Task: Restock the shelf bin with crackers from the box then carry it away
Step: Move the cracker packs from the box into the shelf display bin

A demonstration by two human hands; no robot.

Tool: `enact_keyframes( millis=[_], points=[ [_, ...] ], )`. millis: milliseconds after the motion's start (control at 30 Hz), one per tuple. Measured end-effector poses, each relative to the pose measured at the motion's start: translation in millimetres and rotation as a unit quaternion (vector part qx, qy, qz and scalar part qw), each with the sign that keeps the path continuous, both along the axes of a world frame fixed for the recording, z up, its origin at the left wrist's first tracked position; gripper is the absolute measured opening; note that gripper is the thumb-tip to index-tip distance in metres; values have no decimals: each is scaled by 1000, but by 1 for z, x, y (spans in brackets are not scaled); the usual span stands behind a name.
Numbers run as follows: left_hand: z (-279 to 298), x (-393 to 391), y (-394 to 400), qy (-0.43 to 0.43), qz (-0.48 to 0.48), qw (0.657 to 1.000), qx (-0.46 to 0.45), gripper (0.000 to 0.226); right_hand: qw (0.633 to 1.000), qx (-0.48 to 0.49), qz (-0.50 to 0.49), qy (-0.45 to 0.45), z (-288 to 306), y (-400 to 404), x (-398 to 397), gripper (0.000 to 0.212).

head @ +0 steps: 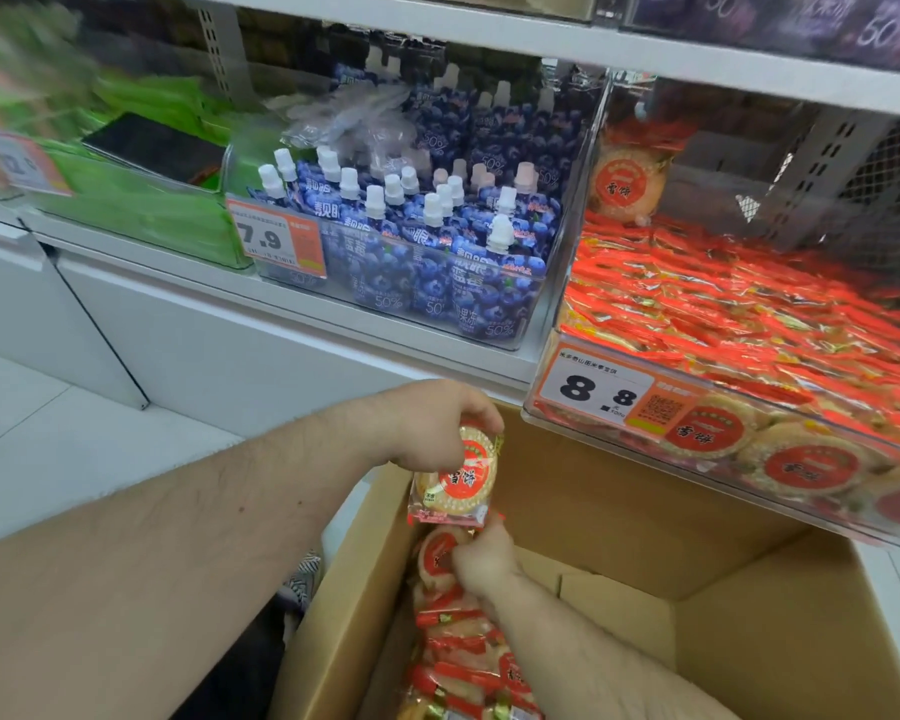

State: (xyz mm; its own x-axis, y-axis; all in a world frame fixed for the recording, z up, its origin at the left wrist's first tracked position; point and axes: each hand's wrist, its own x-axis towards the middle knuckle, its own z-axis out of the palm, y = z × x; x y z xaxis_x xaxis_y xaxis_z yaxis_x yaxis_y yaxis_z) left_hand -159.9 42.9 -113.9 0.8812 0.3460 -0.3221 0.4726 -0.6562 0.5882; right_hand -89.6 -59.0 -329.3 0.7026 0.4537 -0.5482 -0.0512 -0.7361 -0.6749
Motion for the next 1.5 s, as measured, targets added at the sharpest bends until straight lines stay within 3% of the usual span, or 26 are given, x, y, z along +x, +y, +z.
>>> enact_keyframes(
  millis=[100, 167, 233, 300, 367, 467, 533, 600, 733, 867, 1000, 1167, 1333, 1500],
  points=[
    [8, -6, 3, -11, 2, 1000, 4, 58, 997, 33, -31, 65, 35, -26, 21, 67],
    [13, -10, 5, -20, 6, 1000, 4, 55, 993, 13, 9, 115, 63, -52, 34, 72],
    [18, -13, 5, -25, 16, 1000, -3, 52, 987, -18, 65, 149, 100, -80, 43, 63],
    [23, -15, 2, -33, 30, 999, -20, 48, 971, -6, 101, 217, 141, -106, 49, 39],
    [29, -15, -5, -48, 37, 997, -52, 45, 954, 59, 95, 279, 183, -129, 53, 29],
    [37, -13, -17, -78, 29, 992, -95, 40, 924, 208, 63, 316, 224, -147, 55, 47],
    [43, -10, -26, -106, 24, 987, -119, 38, 904, 298, 49, 303, 237, -150, 56, 69],
    [48, -6, -33, -131, 36, 978, -161, 41, 893, 346, 42, 286, 246, -148, 54, 77],
    [59, 1, -48, -166, 54, 950, -258, 38, 891, 386, 13, 237, 259, -141, 51, 48],
    [64, 10, -63, -180, 76, 924, -330, 20, 906, 390, -12, 166, 262, -138, 50, 58],
    [64, 16, -67, -185, 127, 894, -389, 17, 914, 388, -5, 121, 269, -140, 49, 59],
    [69, 17, -76, -219, 89, 871, -430, 42, 920, 383, 51, 63, 271, -141, 48, 62],
    [65, 18, -74, -234, 49, 873, -426, 88, 922, 382, 60, 31, 276, -141, 48, 52],
    [77, 21, -77, -300, 34, 849, -434, 47, 933, 353, 48, -44, 296, -138, 51, 55]
  ],
)
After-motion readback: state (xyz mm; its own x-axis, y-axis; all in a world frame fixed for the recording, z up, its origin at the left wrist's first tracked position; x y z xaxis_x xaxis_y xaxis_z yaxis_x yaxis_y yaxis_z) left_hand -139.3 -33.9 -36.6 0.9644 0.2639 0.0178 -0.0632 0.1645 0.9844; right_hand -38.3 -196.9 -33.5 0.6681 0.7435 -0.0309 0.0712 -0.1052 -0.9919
